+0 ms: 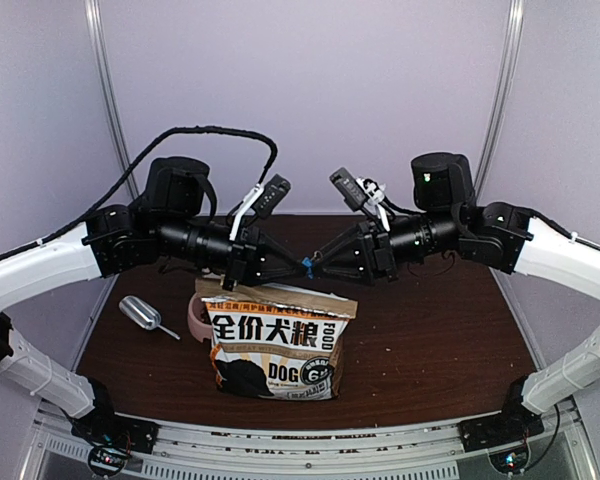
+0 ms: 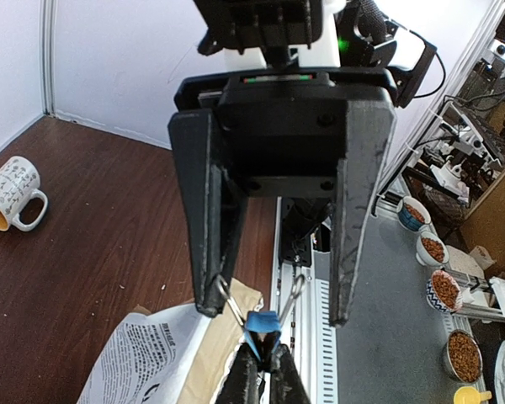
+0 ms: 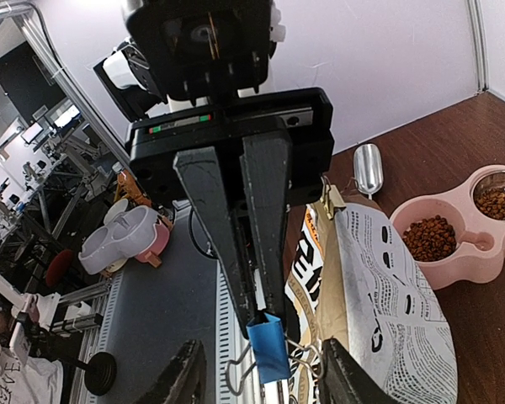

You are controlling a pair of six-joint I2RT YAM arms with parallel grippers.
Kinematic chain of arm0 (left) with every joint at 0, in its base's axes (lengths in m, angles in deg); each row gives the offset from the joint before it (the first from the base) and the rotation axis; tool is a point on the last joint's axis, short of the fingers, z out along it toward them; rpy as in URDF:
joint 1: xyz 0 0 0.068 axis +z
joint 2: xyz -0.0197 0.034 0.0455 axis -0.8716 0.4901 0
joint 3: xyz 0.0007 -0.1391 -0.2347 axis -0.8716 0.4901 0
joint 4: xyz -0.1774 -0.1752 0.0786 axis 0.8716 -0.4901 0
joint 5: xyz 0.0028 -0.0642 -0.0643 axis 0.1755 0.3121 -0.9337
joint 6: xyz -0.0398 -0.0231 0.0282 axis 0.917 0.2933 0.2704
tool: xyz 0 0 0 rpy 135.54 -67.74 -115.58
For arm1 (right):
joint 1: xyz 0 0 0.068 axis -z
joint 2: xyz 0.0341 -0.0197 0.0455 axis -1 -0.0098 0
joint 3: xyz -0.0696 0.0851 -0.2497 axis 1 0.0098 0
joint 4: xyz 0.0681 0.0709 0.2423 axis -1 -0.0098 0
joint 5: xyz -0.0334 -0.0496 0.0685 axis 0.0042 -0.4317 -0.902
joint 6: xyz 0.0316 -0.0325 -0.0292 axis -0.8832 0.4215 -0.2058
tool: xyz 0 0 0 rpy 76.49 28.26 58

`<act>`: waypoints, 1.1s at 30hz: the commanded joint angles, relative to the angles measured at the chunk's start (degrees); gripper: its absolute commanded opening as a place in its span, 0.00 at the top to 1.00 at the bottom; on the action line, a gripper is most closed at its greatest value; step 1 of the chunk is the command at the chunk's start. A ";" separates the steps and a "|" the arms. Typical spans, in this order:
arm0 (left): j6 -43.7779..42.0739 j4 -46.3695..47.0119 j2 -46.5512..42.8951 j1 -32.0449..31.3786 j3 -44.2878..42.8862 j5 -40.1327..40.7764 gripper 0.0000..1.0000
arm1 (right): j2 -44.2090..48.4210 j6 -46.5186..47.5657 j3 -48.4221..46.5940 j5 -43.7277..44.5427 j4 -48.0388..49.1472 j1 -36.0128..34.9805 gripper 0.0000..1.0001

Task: Serve the pet food
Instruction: Pass from the left arm to the right

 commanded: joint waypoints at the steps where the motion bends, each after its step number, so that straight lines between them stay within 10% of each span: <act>1: -1.05 1.31 0.08 -0.04 0.00 -1.10 1.00 | 0.37 0.35 -1.53 -1.05 1.64 -0.33 0.54; 19: -1.14 1.12 0.01 -0.04 -0.09 -1.15 1.00 | 0.84 0.34 -1.11 -1.40 1.88 -0.26 0.66; 26: -1.03 1.04 -0.09 -0.04 -0.18 -0.38 1.00 | 0.97 0.65 -0.99 -1.12 1.50 -0.29 0.89; 33: -1.52 1.21 -2.16 0.00 -0.55 3.74 0.41 | 1.89 2.35 -0.93 2.11 -1.26 -0.27 1.00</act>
